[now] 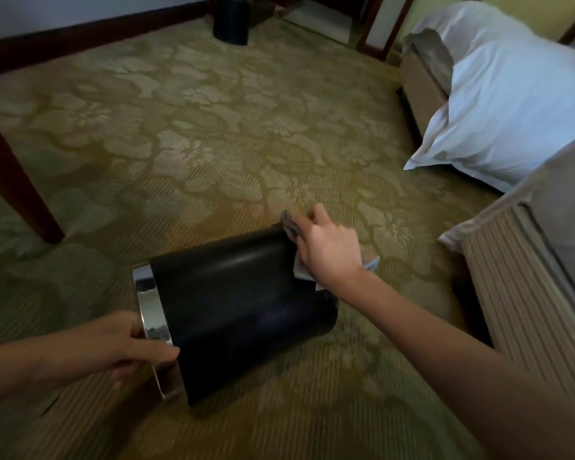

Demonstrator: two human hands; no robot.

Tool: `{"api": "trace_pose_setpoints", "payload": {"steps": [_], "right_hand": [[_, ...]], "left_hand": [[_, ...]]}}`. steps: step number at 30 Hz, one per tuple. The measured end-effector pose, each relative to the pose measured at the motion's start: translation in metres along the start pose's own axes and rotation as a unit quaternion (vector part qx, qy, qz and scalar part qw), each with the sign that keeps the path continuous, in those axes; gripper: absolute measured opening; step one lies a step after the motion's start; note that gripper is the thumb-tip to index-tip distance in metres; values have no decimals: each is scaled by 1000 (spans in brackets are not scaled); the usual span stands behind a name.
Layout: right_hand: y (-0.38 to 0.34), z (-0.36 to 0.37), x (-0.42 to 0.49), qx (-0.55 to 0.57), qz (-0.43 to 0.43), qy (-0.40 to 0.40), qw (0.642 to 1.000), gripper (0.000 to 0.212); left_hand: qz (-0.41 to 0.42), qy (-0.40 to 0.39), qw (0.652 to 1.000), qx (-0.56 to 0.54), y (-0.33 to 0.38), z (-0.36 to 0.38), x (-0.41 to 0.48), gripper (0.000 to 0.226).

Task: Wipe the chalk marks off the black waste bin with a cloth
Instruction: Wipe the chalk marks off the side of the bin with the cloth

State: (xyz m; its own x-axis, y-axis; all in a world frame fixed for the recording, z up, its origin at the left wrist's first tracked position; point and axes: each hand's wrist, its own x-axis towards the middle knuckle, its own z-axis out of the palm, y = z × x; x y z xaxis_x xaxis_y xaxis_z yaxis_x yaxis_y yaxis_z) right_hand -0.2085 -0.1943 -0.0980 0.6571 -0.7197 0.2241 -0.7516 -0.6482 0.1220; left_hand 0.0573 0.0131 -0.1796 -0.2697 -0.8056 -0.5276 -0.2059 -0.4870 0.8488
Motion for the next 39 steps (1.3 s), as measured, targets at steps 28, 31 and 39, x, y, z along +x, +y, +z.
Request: {"api": "trace_pose_setpoints", "payload": {"steps": [28,31,39], "right_hand": [[-5,41,48,92,28,130,987,25],[-7,44,60,93,36,132,986,21],[-10,40,62,67,20,116,991,29]], "left_hand": [[52,395,857,-327,71,-89,59,41],[78,398,891,-203,52,-55,45,47],[100,403,900,-135,38,-62,47,46]]}}
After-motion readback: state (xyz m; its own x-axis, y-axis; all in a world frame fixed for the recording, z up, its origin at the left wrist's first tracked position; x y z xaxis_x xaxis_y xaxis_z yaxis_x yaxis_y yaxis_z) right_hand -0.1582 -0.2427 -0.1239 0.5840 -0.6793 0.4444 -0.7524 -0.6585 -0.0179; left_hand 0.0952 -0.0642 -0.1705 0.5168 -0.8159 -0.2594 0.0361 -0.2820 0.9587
